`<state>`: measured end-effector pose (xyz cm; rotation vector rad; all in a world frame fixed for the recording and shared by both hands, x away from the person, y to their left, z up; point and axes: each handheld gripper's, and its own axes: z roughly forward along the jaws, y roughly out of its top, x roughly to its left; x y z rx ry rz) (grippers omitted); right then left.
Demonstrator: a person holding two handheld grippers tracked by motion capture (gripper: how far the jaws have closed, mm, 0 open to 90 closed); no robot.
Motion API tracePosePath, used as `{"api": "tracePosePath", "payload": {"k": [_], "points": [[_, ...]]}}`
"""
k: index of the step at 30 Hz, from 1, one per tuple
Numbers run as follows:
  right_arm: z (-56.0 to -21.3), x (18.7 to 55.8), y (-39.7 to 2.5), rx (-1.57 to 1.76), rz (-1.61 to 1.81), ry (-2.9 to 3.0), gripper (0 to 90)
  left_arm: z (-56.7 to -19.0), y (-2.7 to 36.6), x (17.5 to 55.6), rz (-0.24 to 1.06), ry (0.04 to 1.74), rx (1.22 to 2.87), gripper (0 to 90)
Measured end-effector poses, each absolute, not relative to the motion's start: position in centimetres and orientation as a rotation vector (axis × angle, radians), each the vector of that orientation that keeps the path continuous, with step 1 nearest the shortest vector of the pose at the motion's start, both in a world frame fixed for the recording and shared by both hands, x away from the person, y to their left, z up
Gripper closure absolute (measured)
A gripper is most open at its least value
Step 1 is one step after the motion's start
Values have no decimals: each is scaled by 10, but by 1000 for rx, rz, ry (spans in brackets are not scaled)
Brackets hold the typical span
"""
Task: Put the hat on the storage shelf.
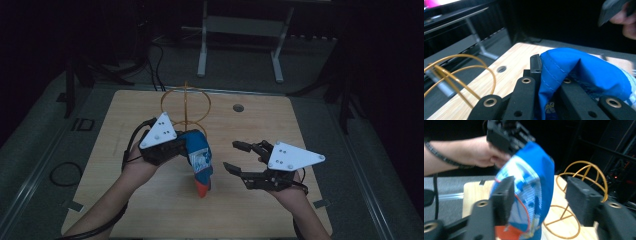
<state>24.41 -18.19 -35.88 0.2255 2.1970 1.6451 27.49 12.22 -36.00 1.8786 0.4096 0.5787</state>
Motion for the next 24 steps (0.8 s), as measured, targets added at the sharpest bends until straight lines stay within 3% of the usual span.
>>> {"api": "tracePosePath", "payload": {"k": [7, 12, 21, 24], "points": [[-377, 250, -170, 180, 1591, 2279, 522, -361, 141, 279, 453, 309, 1813, 889], [-385, 256, -161, 179, 1628, 2308, 506, -362, 146, 280, 342, 191, 1765, 889], [-394, 258, -137, 174, 1589, 2315, 452, -366, 141, 284, 292, 173, 1746, 889], [-396, 262, -135, 195, 1598, 2310, 510, -366, 138, 284, 281, 157, 1745, 888]]}}
